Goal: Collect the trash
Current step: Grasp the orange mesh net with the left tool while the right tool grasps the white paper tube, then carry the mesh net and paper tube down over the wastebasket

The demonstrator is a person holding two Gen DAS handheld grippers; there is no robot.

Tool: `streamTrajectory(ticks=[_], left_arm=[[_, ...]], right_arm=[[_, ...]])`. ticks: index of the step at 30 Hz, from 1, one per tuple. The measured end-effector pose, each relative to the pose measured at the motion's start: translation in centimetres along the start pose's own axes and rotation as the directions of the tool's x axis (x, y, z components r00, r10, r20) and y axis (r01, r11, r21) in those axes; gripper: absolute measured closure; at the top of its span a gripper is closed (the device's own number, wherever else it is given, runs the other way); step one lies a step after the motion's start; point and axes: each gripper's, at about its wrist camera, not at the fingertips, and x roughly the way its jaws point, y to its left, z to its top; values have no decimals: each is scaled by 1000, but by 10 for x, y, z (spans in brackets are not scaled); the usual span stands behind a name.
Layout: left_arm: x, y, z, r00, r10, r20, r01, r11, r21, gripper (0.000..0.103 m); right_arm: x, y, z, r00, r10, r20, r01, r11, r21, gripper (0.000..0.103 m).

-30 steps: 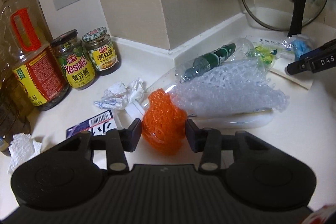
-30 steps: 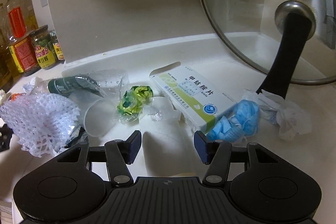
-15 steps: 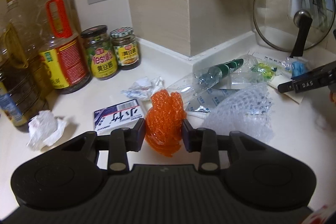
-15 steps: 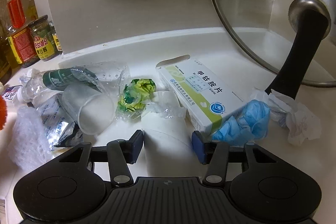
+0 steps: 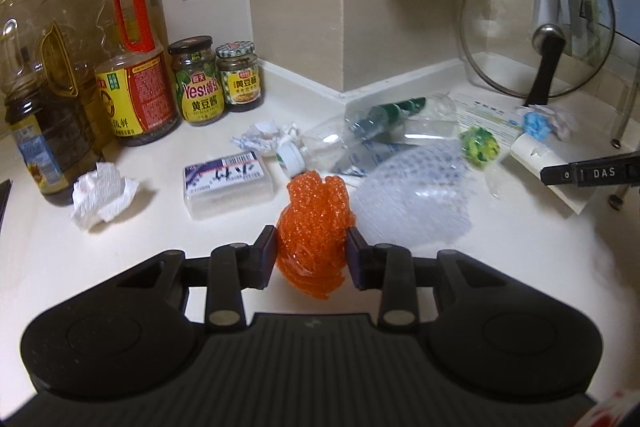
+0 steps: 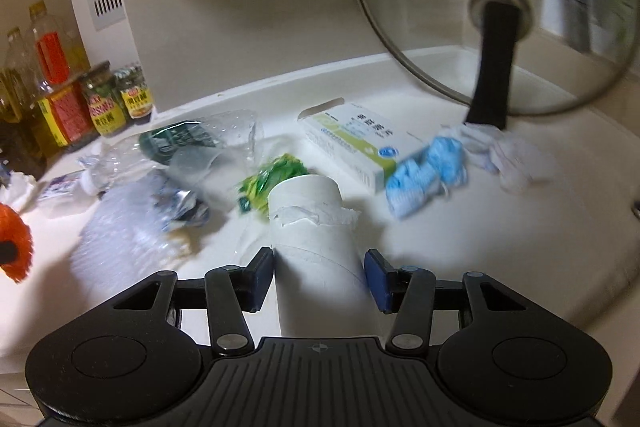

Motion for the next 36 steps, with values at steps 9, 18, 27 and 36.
streamTrajectory(ticks=[9, 18, 27, 36], left_arm=[[-41, -6, -37, 994, -108, -10, 108, 994, 10, 70], [-95, 21, -101, 980, -193, -48, 195, 980, 44, 70], [-106, 48, -167, 964, -193, -183, 199, 980, 10, 70], [-65, 47, -204, 931, -182, -317, 172, 983, -61, 70]], right_arm=[[-79, 39, -42, 999, 21, 32, -23, 999, 49, 53], [-153, 127, -104, 997, 60, 46, -64, 993, 95, 53], [-154, 195, -177, 990, 106, -96, -98, 992, 80, 53], [-97, 213, -216, 972, 89, -216, -104, 993, -61, 53]])
